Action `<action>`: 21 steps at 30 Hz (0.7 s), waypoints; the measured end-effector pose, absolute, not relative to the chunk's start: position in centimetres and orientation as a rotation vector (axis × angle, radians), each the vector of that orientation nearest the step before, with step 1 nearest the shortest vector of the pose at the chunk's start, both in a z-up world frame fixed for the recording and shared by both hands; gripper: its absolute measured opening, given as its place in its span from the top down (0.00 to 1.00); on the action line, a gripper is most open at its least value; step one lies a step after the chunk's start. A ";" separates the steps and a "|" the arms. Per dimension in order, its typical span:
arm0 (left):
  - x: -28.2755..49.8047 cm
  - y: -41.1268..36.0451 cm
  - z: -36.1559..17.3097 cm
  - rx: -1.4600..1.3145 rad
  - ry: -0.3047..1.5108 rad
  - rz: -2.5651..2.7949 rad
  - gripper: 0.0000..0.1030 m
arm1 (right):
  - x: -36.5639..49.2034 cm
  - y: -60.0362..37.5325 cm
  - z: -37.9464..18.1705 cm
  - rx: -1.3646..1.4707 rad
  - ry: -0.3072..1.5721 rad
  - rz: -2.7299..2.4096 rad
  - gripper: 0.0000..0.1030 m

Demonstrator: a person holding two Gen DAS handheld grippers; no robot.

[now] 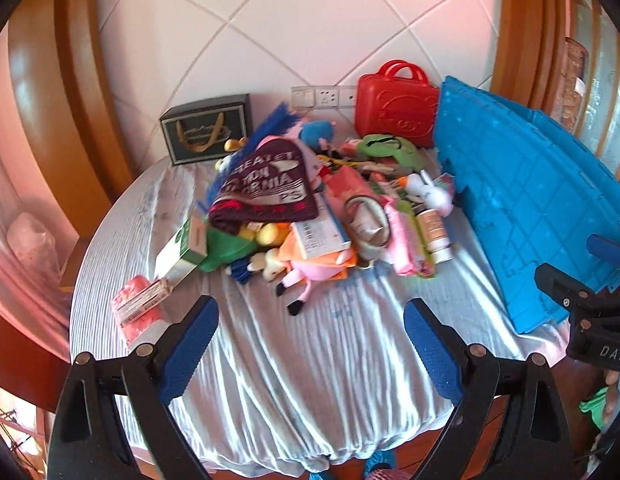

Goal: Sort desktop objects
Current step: 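Move both tools back from the bin to the clutter heap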

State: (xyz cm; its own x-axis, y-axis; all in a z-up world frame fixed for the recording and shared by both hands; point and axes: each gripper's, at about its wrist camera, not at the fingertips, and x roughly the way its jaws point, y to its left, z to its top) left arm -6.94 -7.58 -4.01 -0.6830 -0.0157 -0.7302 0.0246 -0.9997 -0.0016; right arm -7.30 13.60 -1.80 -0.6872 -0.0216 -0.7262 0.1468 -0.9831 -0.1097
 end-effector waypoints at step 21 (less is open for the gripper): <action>-13.0 -16.2 -10.5 1.302 0.162 -2.579 0.08 | -18.0 7.9 -8.6 1.295 0.309 -2.519 0.00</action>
